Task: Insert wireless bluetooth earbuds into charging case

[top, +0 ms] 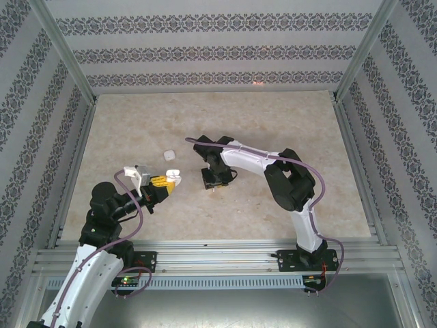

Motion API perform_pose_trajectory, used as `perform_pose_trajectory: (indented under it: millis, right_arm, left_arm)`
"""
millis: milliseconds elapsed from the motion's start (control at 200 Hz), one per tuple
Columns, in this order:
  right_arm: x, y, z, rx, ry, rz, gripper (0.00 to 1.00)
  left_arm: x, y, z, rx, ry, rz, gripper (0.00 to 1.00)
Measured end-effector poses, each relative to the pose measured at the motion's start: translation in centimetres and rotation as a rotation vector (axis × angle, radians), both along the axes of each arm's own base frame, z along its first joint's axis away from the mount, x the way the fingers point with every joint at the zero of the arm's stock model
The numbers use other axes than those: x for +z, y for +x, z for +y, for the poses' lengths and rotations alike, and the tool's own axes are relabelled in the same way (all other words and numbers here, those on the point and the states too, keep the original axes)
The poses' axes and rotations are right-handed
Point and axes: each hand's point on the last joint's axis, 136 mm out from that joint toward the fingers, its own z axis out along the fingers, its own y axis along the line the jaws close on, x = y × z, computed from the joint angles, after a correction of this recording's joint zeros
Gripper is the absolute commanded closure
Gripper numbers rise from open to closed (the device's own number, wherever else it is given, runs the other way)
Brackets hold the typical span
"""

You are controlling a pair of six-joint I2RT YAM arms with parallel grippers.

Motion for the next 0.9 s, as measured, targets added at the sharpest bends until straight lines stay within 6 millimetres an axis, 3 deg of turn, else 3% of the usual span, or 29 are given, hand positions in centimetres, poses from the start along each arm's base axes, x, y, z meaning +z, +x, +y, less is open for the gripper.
perform_pose_trajectory:
  millis: [190,440,899]
  right_arm:
    - [0.5,0.8,0.8,-0.001,0.012,-0.013,0.64]
    - [-1.4,1.0,0.5,-0.002,-0.038,0.009,0.63]
    - [-1.5,1.2,0.4,-0.002,-0.061,0.012,0.69]
  left_arm:
    - [0.0,0.0,0.0,0.0,0.0,0.001,1.0]
    - [0.1,-0.1,0.0,0.0,-0.001,-0.005,1.0]
    - [0.2,-0.2,0.0,0.0,-0.002,-0.011,1.0]
